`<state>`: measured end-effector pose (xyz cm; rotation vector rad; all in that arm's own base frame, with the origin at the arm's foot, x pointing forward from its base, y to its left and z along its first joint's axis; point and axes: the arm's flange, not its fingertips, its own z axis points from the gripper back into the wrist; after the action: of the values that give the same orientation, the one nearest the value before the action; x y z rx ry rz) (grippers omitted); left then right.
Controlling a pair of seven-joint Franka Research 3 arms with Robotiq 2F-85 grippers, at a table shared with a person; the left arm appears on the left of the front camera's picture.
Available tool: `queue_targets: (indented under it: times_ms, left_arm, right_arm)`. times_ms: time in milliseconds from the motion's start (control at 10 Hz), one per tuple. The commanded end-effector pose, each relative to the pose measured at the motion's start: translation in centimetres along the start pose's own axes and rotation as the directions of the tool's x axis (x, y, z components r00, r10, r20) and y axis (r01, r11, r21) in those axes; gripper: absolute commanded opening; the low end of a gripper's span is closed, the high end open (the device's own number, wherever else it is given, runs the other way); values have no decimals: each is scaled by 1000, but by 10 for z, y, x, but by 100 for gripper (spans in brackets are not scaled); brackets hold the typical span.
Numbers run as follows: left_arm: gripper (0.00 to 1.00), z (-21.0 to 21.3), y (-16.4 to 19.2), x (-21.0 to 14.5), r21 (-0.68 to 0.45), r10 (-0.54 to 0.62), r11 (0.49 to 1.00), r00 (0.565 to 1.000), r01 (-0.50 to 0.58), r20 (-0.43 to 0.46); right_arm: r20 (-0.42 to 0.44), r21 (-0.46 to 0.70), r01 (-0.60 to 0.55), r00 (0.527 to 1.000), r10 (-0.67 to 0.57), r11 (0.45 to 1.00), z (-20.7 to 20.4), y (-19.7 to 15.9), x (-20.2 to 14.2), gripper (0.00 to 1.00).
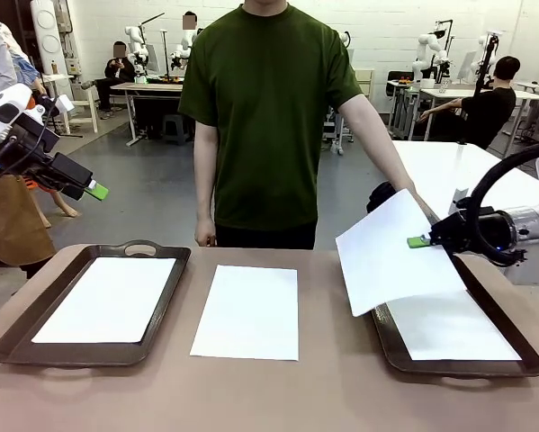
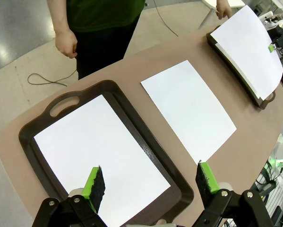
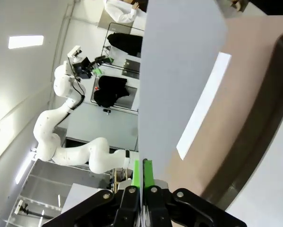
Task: Sort the A4 documents.
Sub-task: Place the A4 Paper in the designated Handle tray.
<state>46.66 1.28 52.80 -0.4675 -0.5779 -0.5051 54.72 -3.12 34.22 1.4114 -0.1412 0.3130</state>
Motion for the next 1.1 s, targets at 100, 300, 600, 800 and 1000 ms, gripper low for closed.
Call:
queue_targets:
  times_ms: [100, 300, 600, 800, 1000]
  left_arm:
    - [100, 0, 0, 0, 12, -4, 1000, 1000, 4, 3]
    - [100, 0, 0, 0, 12, -4, 1000, 1000, 4, 3]
    - [100, 0, 0, 0, 12, -4, 1000, 1000, 4, 3]
    - [100, 0, 0, 0, 12, -4, 1000, 1000, 4, 3]
    - [100, 0, 0, 0, 12, -4, 1000, 1000, 4, 3]
  right_arm:
    - [-101, -86, 4, 995, -13, 996, 19, -8, -27, 1]
    - [-127, -219, 15, 991, -44, 976, 17, -23, -43, 1]
    - [-55, -375, 12, 998, -35, 927, 43, -26, -56, 1]
    - [18, -482, 8, 1000, 1, 876, 54, -25, -64, 1]
    - [23, -530, -5, 1000, 20, 848, 53, -25, -71, 1]
